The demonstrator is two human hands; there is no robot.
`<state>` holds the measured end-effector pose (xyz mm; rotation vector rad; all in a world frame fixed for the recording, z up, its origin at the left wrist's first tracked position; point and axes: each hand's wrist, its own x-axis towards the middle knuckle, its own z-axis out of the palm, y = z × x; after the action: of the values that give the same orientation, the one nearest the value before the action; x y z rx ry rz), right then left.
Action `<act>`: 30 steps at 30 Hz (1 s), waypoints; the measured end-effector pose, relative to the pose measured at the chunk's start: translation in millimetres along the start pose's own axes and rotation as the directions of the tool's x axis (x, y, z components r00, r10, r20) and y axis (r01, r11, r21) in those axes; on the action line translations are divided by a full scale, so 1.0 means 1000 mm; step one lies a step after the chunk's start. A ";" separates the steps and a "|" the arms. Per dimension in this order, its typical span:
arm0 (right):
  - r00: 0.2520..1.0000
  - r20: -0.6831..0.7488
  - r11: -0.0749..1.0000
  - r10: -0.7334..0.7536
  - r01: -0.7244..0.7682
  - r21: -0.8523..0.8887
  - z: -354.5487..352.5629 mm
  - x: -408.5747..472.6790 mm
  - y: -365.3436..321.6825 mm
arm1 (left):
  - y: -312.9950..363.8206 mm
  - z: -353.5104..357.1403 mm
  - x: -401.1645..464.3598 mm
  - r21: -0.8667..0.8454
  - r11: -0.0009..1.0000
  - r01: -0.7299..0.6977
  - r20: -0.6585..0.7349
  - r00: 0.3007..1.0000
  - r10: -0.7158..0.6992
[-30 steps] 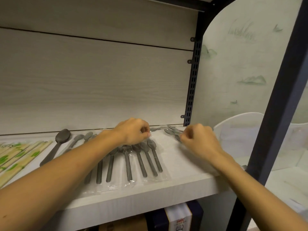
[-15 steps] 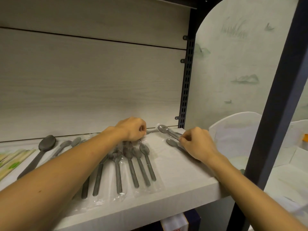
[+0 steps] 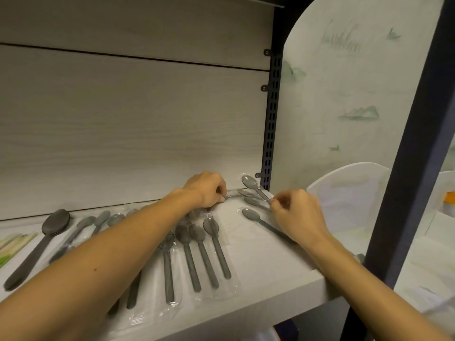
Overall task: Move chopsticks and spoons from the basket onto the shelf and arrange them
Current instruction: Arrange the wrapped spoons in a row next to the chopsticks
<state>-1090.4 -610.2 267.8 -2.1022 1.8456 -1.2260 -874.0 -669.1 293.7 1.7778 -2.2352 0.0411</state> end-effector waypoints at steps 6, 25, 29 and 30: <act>0.999 -0.019 0.997 0.028 -0.026 0.075 -0.004 -0.002 -0.002 | -0.006 -0.013 -0.008 -0.051 0.999 -0.013 -0.099 0.995 0.008; 0.944 0.300 0.985 -0.136 0.162 -0.065 -0.003 -0.008 -0.008 | -0.023 -0.015 -0.046 -0.086 0.995 -0.047 -0.282 0.959 0.021; 0.967 0.243 0.992 -0.076 0.098 -0.078 -0.006 -0.007 -0.007 | -0.030 -0.019 -0.059 -0.081 0.997 -0.014 -0.293 0.956 -0.011; 0.971 0.231 0.993 -0.069 0.089 -0.078 -0.007 -0.008 -0.009 | -0.031 -0.021 -0.063 -0.075 0.997 -0.008 -0.301 0.954 -0.015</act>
<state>-1087.1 -597.6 273.4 -2.2729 1.7615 -0.8867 -827.5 -613.0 293.8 1.6134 -1.9899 0.2097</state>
